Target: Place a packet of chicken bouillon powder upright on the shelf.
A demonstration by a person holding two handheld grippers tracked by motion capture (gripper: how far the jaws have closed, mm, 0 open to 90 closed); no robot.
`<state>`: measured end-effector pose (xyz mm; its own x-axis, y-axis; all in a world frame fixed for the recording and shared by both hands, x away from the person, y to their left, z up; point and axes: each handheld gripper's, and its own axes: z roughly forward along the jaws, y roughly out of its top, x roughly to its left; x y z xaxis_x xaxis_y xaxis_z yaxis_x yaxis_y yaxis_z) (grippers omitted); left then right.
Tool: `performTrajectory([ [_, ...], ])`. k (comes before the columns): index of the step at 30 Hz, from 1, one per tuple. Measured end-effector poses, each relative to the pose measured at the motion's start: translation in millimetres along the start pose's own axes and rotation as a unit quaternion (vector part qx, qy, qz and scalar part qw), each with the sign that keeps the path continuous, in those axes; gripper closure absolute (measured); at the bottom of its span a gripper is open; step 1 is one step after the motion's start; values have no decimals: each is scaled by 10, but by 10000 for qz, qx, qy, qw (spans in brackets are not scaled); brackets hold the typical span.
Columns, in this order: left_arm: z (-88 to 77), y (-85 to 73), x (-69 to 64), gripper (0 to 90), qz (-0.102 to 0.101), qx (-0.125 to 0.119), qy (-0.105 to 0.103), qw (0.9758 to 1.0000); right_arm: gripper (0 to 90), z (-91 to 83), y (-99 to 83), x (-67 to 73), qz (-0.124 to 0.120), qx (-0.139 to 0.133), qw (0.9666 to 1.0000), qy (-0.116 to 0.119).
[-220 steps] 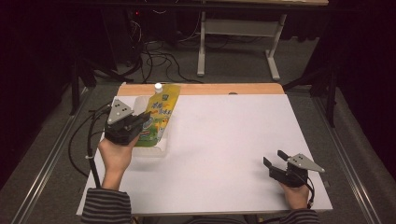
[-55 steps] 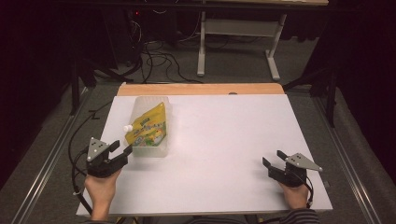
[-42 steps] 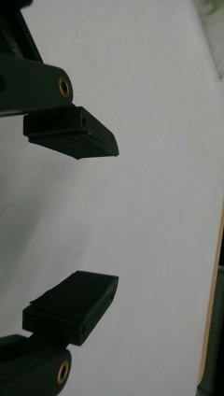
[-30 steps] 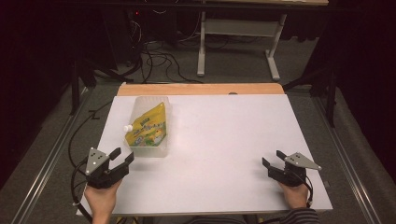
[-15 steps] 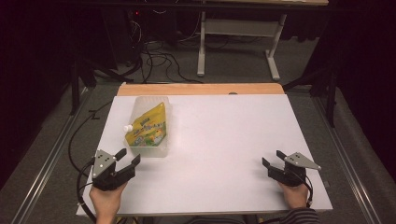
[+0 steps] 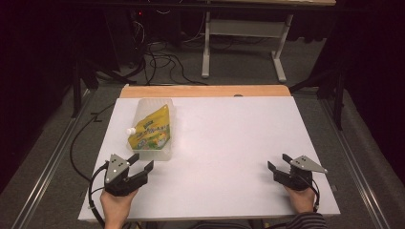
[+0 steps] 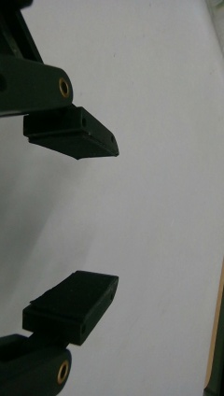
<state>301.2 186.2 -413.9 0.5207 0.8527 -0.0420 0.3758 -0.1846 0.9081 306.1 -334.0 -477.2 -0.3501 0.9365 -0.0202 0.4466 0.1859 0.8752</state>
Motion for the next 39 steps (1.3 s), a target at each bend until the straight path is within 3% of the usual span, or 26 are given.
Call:
performTrajectory([
  [8,82,23,-126,388,286,59,-178,9994,326,-3,-1,-4,5,-4,10000,6],
  [27,339,59,-372,376,198,-35,-610,9979,327,-35,-15,-1,-10,-163,9999,24],
  [39,476,91,-451,351,159,97,-656,9977,326,-36,-15,-4,27,-155,9999,63],
])
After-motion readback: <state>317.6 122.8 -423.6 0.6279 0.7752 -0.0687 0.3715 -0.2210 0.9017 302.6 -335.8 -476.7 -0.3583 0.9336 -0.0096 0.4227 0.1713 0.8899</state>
